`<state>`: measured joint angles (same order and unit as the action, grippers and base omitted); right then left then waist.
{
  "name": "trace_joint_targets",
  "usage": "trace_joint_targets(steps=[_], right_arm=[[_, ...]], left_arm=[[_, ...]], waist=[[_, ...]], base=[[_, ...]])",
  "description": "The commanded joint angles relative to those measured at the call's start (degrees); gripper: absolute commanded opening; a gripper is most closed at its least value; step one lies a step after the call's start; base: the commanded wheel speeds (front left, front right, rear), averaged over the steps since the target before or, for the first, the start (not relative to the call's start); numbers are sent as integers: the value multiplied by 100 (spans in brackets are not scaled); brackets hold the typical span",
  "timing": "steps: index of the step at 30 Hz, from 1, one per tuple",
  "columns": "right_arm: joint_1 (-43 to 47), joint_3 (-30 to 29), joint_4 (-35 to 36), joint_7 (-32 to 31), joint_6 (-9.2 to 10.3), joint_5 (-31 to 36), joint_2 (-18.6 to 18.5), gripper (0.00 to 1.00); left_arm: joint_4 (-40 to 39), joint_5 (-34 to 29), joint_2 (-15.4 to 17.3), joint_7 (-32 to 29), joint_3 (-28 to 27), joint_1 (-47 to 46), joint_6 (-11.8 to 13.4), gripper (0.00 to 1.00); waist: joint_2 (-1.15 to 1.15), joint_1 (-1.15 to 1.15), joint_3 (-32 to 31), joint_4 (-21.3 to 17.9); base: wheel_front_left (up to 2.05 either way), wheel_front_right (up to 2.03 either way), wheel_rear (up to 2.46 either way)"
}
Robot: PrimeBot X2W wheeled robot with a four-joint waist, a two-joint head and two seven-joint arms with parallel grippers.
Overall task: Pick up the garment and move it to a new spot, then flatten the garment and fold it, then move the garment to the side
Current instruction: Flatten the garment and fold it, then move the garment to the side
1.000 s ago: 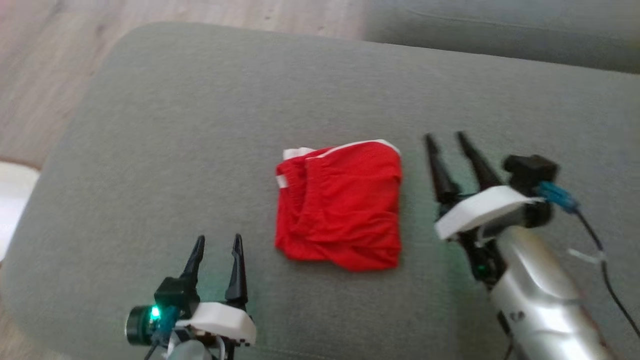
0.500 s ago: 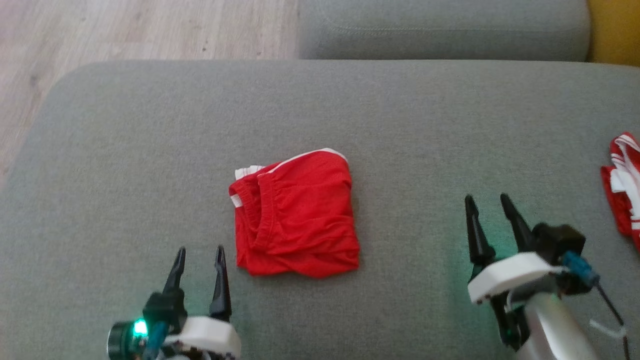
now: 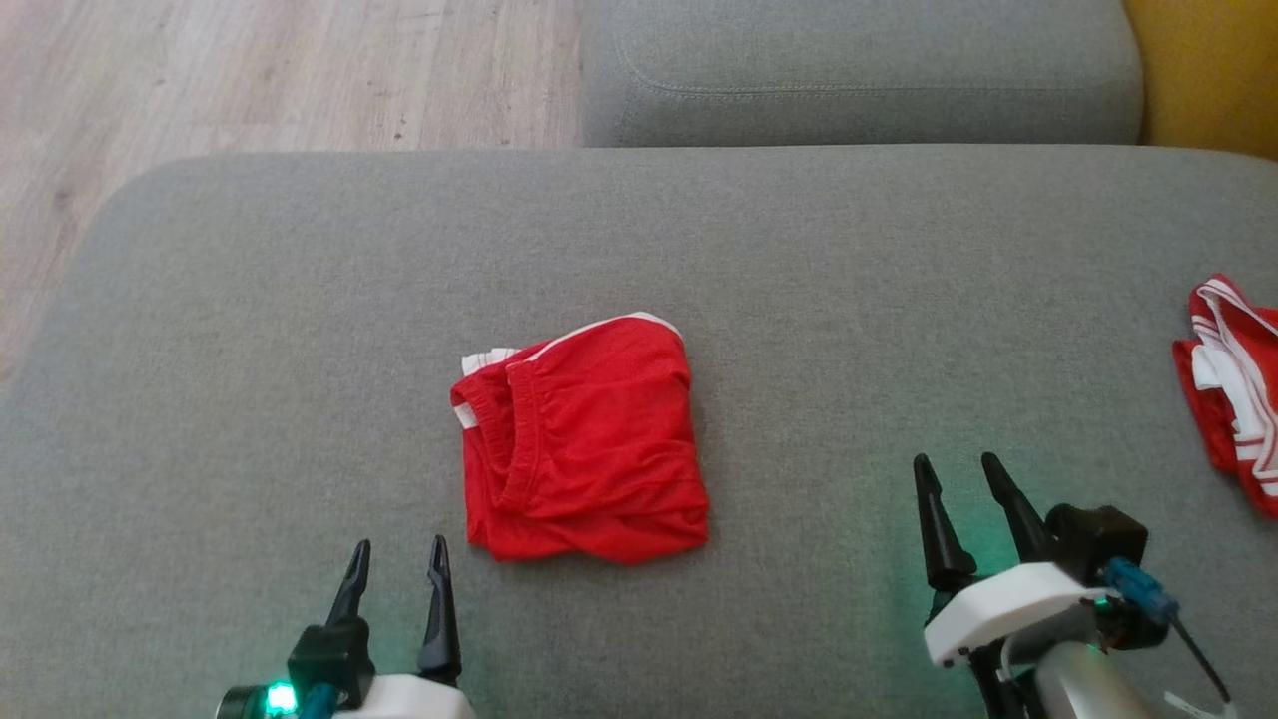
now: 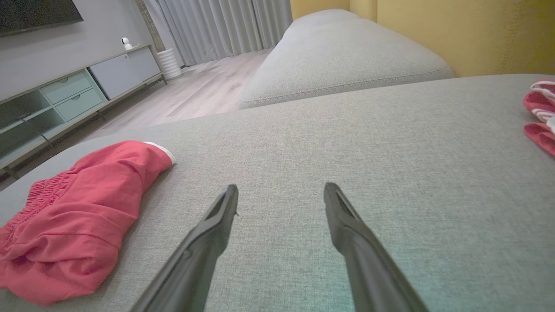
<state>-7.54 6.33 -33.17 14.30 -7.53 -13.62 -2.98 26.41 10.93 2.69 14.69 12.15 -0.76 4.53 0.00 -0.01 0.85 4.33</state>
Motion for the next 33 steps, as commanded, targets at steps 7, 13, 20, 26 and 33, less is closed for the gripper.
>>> trace_joint_targets(steps=[7,13,20,26,33], right_arm=[[-383,612,48,70,4,-312,10,100],[-1018,1139,-288,70,4,-856,10,100],[-1639,1169,-1158,70,4,-1327,10,100],[-1908,1284,-1841,70,4,-1346,10,100],[-1971,1460,-1834,70,4,-1293,10,0]], left_arm=[[-184,31,19,30,11,-232,-60,100],[-156,127,19,30,457,-408,-110,100],[-45,309,19,30,675,-464,-164,100],[-95,352,19,30,706,-521,-141,100],[-163,373,19,30,681,-544,-101,100]], waist=[[0,1,206,344],[0,1,496,1049],[0,1,749,1769],[0,1,927,2028],[0,1,902,1772]], base=[[0,0,0],[0,0,0],[0,0,0],[0,0,0],[0,0,0]])
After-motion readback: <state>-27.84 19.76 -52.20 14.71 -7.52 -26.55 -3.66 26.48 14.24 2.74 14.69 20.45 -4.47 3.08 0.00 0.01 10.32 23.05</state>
